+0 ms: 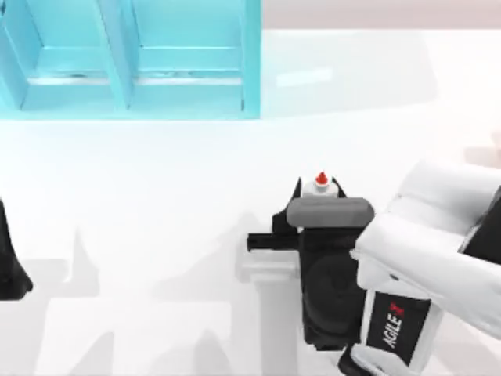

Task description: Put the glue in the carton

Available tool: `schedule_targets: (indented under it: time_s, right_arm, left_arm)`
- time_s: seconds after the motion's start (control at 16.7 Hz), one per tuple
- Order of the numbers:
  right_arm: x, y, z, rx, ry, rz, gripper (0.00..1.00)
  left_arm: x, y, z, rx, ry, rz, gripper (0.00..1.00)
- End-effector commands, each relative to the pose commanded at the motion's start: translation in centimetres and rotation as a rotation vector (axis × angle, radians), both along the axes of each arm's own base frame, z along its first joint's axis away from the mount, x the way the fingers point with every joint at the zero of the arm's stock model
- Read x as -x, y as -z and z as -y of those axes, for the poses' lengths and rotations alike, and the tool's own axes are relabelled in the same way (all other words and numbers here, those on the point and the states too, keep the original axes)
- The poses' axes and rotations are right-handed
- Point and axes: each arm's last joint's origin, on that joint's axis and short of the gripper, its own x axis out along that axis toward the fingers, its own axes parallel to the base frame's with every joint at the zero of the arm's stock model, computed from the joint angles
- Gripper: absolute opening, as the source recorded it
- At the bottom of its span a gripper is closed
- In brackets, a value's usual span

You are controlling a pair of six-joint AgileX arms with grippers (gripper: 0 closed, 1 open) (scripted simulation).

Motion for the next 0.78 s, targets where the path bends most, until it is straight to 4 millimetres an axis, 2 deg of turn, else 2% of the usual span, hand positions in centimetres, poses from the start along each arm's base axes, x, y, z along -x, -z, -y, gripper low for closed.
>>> schedule_targets:
  time_s: [0.78]
  right_arm:
    - [0.1,-5.6,0.1,-0.002,0.000,0.001,0.00]
  left_arm:
    - [0.0,0.0,0.0,0.000,0.000,0.000,1.00]
